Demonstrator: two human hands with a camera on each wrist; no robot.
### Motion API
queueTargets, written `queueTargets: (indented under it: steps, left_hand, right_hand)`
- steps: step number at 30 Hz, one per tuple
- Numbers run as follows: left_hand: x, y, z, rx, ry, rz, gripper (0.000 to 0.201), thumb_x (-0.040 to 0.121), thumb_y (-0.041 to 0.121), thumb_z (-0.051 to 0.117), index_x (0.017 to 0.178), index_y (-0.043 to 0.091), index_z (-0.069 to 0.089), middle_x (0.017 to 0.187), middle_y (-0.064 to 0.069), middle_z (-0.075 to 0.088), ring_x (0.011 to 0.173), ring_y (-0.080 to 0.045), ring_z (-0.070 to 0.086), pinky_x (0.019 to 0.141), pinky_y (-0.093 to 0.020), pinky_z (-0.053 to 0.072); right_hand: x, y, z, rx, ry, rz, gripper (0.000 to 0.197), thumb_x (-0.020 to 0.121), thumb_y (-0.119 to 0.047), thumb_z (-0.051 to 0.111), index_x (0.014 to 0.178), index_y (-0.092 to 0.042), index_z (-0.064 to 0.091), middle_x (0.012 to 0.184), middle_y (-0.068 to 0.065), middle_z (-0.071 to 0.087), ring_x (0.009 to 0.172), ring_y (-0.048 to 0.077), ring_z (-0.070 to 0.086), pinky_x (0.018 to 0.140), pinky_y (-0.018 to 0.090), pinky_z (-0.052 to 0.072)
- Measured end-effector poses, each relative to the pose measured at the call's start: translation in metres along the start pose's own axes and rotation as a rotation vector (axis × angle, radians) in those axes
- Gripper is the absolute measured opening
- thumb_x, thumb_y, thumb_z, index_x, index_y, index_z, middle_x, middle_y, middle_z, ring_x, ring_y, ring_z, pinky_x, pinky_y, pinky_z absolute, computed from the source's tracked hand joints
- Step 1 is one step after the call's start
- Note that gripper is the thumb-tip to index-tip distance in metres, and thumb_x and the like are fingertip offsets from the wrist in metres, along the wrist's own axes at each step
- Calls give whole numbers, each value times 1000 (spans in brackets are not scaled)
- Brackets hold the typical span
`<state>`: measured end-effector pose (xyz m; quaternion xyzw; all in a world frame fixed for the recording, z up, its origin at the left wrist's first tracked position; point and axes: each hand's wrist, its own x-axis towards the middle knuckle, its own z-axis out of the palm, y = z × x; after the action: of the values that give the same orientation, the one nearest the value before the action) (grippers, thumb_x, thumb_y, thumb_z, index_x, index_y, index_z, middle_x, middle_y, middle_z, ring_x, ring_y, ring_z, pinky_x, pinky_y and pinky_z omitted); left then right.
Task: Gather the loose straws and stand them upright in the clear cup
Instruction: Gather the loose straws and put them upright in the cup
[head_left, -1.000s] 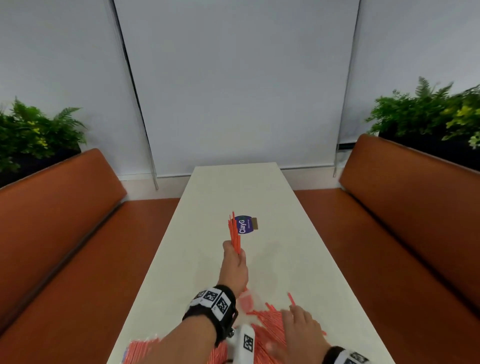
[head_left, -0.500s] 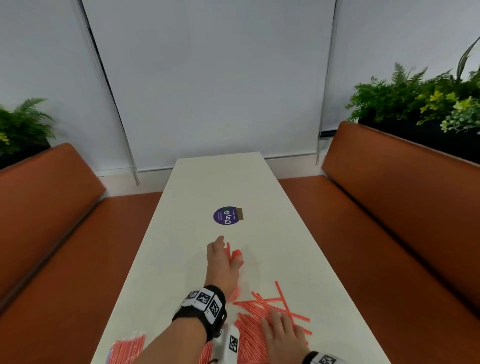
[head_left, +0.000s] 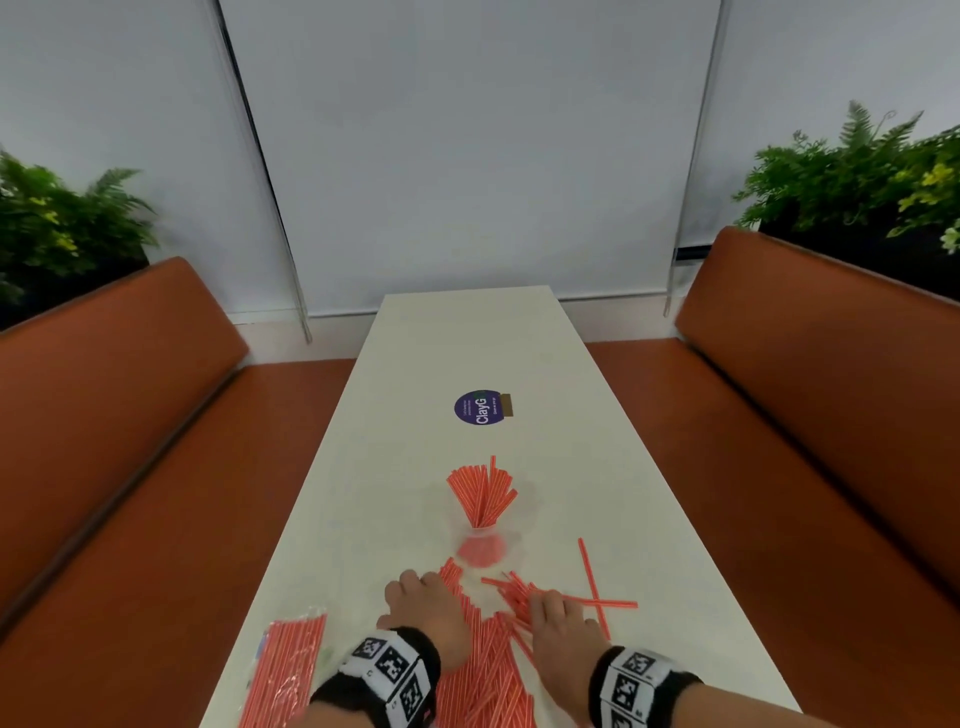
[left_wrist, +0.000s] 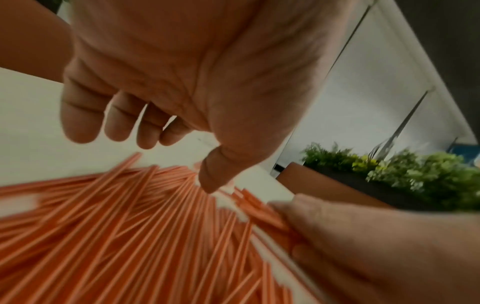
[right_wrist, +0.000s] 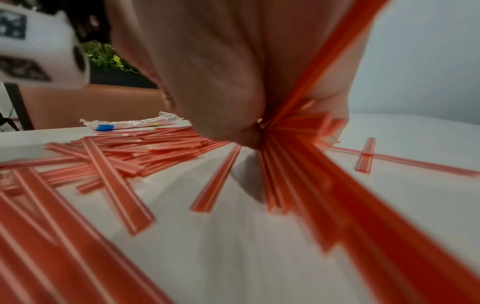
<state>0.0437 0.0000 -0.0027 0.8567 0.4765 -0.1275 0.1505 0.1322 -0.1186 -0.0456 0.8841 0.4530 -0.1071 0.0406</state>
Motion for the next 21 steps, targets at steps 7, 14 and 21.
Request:
queueTargets:
  steps: [7,14,21]
  left_hand:
    - [-3,-1,33,13,51,-115,52,92,30,46,137,9,31,135,-7,33,127,-22,33,102,-38,42]
    - [-3,7,41,-3,61,-44,37,98,17,28,134,7,33,136,-10,35,126,-25,37,102,-34,42]
    - [-3,3,34,-131,46,-52,36,93,7,34,128,5,34,131,-11,38,117,-27,53,100,-33,43]
  right_hand:
    - [-3,-3,-16,0,-1,-18,40,91,0,34,131,0,32,130,19,40,117,32,44,95,39,45]
    - [2,-7,-23,25,-90,0,38,88,4,36,126,-2,37,125,18,43,107,29,47,90,37,47]
    - [1,-5,-40,132,-129,-52,45,81,15,40,124,3,35,124,20,42,101,29,55,77,28,49]
